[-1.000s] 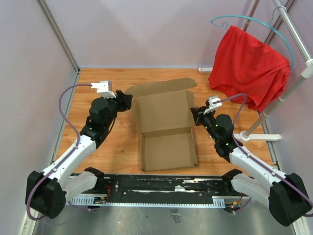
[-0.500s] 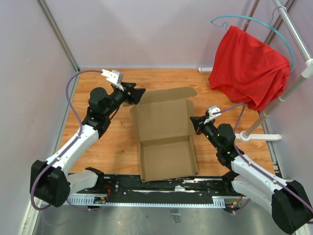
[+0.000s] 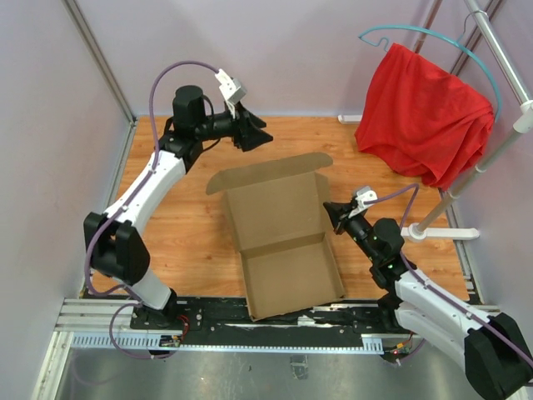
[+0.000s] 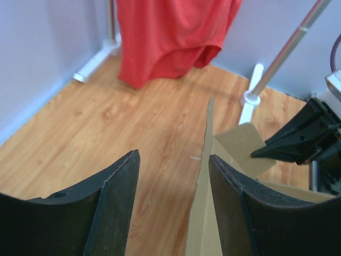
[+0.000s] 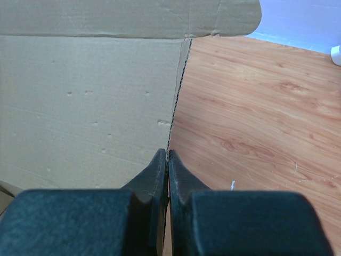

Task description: Fold the paper box

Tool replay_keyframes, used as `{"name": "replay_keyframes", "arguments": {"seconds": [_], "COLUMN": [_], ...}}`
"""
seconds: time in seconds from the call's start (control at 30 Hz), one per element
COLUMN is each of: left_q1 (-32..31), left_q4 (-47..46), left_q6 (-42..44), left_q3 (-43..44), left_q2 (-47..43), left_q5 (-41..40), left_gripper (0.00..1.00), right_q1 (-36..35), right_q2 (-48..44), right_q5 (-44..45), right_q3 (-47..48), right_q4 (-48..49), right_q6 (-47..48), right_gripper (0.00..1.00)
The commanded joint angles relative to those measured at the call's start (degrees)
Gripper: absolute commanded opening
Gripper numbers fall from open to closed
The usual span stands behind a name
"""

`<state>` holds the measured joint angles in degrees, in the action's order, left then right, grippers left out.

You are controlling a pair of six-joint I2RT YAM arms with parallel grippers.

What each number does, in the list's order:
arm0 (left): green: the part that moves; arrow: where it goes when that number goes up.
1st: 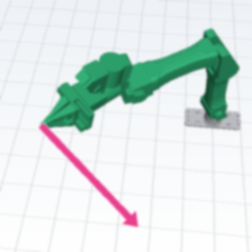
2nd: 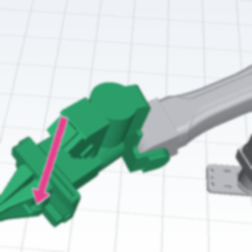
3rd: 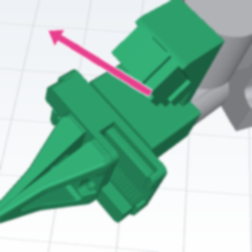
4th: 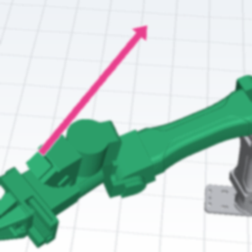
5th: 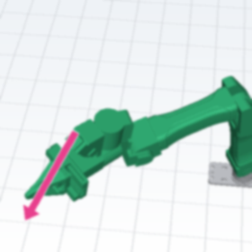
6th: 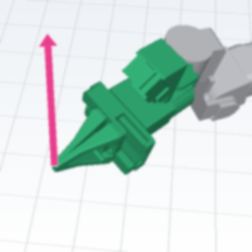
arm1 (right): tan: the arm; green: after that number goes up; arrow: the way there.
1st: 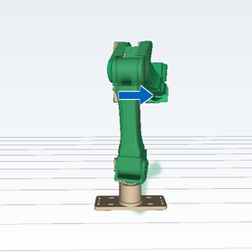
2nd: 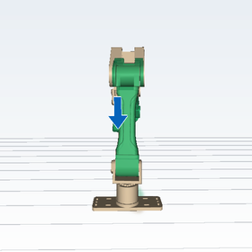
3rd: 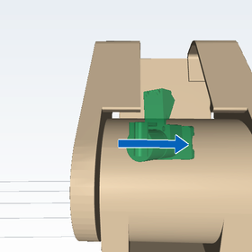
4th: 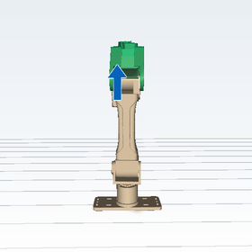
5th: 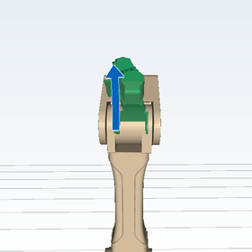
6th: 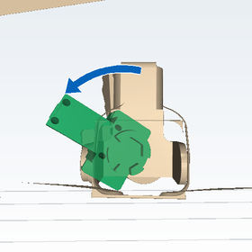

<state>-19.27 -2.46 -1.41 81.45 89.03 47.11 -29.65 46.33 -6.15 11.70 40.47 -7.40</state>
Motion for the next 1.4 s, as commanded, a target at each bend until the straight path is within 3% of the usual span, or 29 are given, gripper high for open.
{"name": "replay_keyframes", "arguments": {"seconds": [0.0, 0.6, 0.7, 0.87, 0.97, 1.2, 1.37], "left_q1": [1.88, 0.01, -1.37, -2.46, -2.49, -6.31, -10.91], "left_q4": [19.76, 23.12, 26.38, 29.13, 26.75, 26.49, 28.33], "left_q6": [4.79, 8.76, 10.39, 10.47, 7.55, 9.2, 15.63], "left_q3": [7.01, 0.48, 1.79, 4.0, 3.92, 4.05, 5.81], "left_q2": [6.61, 6.08, 7.49, 7.92, 6.34, 1.08, -2.03], "left_q5": [11.6, 9.55, 8.52, 4.37, 0.82, -5.43, -11.21], "left_gripper": [0.59, 0.55, 0.46, 0.17, 0.01, 0.0, 0.0], "right_q1": [-0.76, -0.85, -0.77, -0.81, -0.84, -0.79, -0.81], "right_q2": [-1.48, -0.97, -0.83, -0.95, -1.59, -3.78, -5.18], "right_q5": [0.01, 1.49, 1.98, 2.58, 3.2, 3.69, 4.16], "right_q3": [-0.18, 1.13, 1.88, 2.78, 3.92, 8.26, 9.27], "right_q4": [1.65, -0.54, -1.98, -4.17, -7.07, -18.23, -20.66], "right_q6": [1.72, 1.71, 1.44, 0.78, 0.16, -1.87, -2.43], "right_gripper": [0.01, 0.01, 0.01, 0.02, 0.09, 0.38, 0.42]}}
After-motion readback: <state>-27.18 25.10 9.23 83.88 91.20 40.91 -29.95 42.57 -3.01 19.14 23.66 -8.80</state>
